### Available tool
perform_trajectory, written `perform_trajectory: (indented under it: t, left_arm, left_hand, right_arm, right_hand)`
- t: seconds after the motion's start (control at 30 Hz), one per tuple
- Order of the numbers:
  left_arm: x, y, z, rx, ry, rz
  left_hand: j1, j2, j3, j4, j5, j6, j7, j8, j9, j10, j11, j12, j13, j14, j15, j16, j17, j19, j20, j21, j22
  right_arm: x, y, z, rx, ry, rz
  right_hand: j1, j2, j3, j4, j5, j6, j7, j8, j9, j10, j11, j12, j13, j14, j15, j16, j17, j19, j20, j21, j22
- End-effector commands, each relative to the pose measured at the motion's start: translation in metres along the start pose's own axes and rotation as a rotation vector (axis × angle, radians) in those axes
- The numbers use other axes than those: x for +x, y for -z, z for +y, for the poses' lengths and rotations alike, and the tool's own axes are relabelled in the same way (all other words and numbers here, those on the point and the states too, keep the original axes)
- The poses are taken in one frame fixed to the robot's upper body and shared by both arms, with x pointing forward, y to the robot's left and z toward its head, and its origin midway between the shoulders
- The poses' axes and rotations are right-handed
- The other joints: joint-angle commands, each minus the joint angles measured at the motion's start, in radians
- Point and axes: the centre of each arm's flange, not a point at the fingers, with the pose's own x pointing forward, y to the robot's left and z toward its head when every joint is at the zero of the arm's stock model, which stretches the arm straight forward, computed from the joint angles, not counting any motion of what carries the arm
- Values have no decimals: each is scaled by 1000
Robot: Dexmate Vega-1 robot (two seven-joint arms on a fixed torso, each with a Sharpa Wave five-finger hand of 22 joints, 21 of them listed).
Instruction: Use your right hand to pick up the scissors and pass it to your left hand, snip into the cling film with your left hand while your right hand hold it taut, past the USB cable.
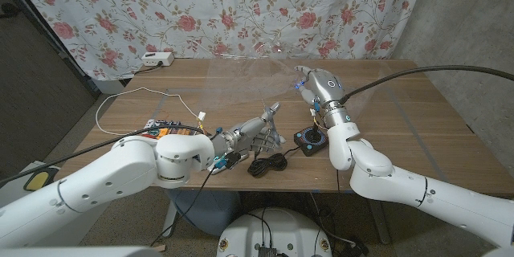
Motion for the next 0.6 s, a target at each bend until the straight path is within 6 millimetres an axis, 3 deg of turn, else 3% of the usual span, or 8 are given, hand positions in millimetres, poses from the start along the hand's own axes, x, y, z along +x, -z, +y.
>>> perform_trajectory:
  t: [0.03, 0.4, 0.6]
  left_arm:
    - [-1, -6, 15, 7, -49, -29]
    - [-3, -5, 15, 9, -45, -26]
    - [-10, -14, 31, 19, -127, -70]
  left_hand:
    - [2, 5, -6, -2, -3, -8, 18, -2, 3, 2, -6, 3, 3, 0, 4, 3, -1, 4, 3, 0, 2]
    - [1, 4, -7, -2, -3, -9, 20, -5, 4, 2, -6, 4, 3, 0, 4, 3, -1, 3, 3, -1, 2]
    - [1, 4, -7, -1, -3, -9, 21, -7, 5, 2, -6, 4, 2, 1, 4, 4, -1, 4, 3, 0, 2]
  right_arm:
    - [-1, -1, -1, -3, 3, -2]
    - [-1, -2, 0, -5, 0, -1]
    - [-1, -2, 0, -7, -2, -1]
  right_hand:
    - [11, -1, 0, 1, 4, 3, 5, -4, 6, -5, -2, 6, 2, -2, -176, 4, 6, 8, 2, -3, 4]
    - [12, -1, -1, 2, 4, 5, 5, -5, 6, -5, -2, 6, 1, -2, -176, 5, 6, 7, 3, -3, 4]
    - [12, -1, -2, 1, 4, 4, 4, -6, 6, -4, -2, 7, 2, -2, -176, 5, 6, 7, 3, -3, 4]
